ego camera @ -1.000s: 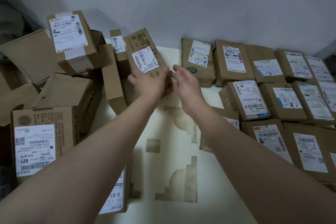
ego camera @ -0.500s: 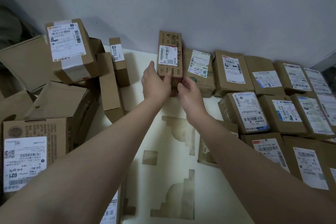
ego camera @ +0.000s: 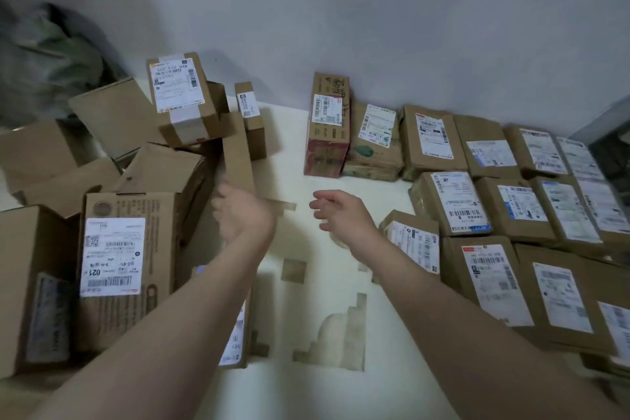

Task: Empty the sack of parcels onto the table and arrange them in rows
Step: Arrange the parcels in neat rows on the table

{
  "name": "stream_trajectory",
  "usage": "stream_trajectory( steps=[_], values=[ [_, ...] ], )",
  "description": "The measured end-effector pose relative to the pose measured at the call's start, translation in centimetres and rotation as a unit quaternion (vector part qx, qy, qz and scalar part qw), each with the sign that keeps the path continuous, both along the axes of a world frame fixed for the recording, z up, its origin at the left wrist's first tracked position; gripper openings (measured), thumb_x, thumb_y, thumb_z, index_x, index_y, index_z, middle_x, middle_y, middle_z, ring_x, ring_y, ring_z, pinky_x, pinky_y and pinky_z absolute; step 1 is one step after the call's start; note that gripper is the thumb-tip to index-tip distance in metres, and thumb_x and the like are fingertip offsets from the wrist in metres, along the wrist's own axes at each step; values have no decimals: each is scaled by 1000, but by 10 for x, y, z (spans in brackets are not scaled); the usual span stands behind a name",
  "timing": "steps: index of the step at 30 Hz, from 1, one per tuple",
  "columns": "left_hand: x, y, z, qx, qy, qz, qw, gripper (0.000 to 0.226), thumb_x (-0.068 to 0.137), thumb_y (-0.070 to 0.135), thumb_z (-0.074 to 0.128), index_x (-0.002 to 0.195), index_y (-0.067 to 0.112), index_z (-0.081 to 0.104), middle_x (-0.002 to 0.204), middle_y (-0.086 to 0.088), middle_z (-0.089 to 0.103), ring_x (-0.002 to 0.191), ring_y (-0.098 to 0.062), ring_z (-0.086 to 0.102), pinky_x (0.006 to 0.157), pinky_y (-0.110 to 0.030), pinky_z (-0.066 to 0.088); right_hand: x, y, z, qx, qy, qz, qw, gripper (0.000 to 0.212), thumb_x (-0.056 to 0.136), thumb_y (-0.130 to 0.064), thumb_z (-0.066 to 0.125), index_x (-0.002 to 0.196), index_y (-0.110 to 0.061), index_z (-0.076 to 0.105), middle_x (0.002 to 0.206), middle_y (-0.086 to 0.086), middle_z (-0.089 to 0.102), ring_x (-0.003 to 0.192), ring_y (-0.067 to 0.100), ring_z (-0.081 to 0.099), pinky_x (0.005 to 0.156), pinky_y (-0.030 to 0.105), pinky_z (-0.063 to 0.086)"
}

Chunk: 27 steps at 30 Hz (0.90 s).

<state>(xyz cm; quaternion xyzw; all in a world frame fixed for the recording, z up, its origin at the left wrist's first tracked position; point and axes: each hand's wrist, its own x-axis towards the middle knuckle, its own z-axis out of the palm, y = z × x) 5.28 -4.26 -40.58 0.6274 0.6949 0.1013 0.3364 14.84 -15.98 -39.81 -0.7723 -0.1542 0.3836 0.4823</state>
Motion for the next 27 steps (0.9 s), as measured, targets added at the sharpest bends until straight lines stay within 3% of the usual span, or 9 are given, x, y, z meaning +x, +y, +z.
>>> stream_trajectory(
  steps=[3,6,9,12,16,19,22,24,27],
  values=[
    [0,-34,7,1,31,-15,999,46,93,14,59,131,5,37,137,-18,43,127,-34,42,98,-40,40,-18,4,11,-1,67,21,998,21,101,-28,48,114,-18,61,113,6,68,96,25,66,89,36,55],
    [-4,-70,8,26,54,-88,994,37,95,13,51,128,5,38,135,-16,45,127,-32,42,100,-37,38,-28,4,15,-20,96,31,995,15,100,-38,50,99,-25,56,94,-3,63,84,16,63,72,30,55],
    [-10,-94,1,28,78,-244,966,47,86,19,61,129,14,44,136,-8,48,129,-28,39,109,-38,33,-30,-10,8,-52,56,22,997,9,96,-28,59,88,-23,57,94,0,67,85,17,64,70,31,55],
    [-18,-96,0,33,51,-319,946,59,79,33,68,133,22,47,138,-7,45,134,-27,32,114,-39,26,-28,-33,2,-66,26,-11,997,21,94,-12,55,108,-25,62,103,1,69,98,22,65,81,34,55],
    [-19,-97,1,-54,71,-322,943,100,75,32,77,150,39,12,159,-14,4,148,-34,-1,119,-51,12,-28,-56,1,-144,-70,0,987,25,95,-22,51,115,-19,67,113,5,70,104,28,64,93,41,53],
    [-19,-102,-6,-107,105,-356,922,112,73,35,81,150,46,1,159,-16,-18,147,-39,-15,116,-59,13,-22,-75,6,-165,-156,-60,972,28,97,-22,48,114,-20,69,117,1,67,106,26,64,83,34,51],
    [-21,-109,-19,-109,96,-371,917,94,76,35,78,148,39,18,157,-22,-11,145,-43,-5,113,-56,26,-11,-101,4,-262,-292,-76,917,32,95,-22,49,122,-24,64,132,3,53,123,26,45,88,32,43],
    [-23,-113,-27,-82,92,-385,915,69,83,22,69,141,30,33,151,-23,9,138,-41,17,107,-49,38,-8,-117,0,-363,-290,-49,884,38,93,-33,53,130,-26,54,141,9,36,128,31,31,98,38,36],
    [-23,-118,-34,-24,85,-375,923,53,88,3,47,136,26,44,135,-16,30,123,-33,35,96,-38,44,-2,-124,-5,-363,-260,-8,895,50,92,-41,56,138,-27,45,148,12,22,129,37,25,102,41,33]
  ],
)
